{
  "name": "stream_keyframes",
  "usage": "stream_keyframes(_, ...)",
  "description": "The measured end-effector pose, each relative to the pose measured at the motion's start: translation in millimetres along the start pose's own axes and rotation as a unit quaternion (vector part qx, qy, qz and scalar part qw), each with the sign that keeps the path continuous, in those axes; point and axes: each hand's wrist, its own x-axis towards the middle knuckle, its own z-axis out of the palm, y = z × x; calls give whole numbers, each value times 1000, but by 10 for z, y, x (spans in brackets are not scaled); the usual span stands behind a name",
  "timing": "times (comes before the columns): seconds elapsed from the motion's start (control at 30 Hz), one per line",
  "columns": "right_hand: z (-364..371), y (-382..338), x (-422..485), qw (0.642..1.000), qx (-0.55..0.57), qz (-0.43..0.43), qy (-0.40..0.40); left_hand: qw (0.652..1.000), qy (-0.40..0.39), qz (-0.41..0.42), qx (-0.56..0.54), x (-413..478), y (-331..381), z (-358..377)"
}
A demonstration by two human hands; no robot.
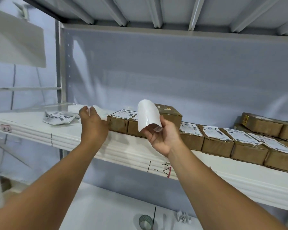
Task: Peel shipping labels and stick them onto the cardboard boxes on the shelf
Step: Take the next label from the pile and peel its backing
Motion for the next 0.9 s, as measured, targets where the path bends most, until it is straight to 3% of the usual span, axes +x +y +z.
stream_keyframes(0.17,71,143,102,1000,7,1,8,987,-98,-3,127,207,-398,42)
stream_keyframes(0.23,81,190,151,1000,6,-3,13,982,-78,24,173,210,-489,57)
stream_keyframes(0.33,83,228,204,999,27,-15,22,988,36,144,41,43,-360,21)
stream_keyframes(0.4,78,241,234,998,40,-26,33,979,26,170,-113,-151,-107,-51)
stream_keyframes(0.47,75,262,246,998,46,-27,40,949,-76,55,-301,-316,136,-100)
stream_keyframes(0.53,66,294,236,998,46,-21,40,849,-205,-127,-469,-389,297,-100)
stream_keyframes(0.57,62,303,219,998,44,-20,41,801,-245,-179,-517,-413,333,-92)
stream_keyframes(0.63,53,314,179,998,33,-26,53,750,-256,-226,-566,-465,373,-87)
stream_keyframes(0.7,48,304,137,997,31,-37,57,745,-227,-253,-574,-498,402,-104)
stream_keyframes(0.9,-22,164,-13,987,-33,-101,116,772,-197,-247,-552,-572,437,-197)
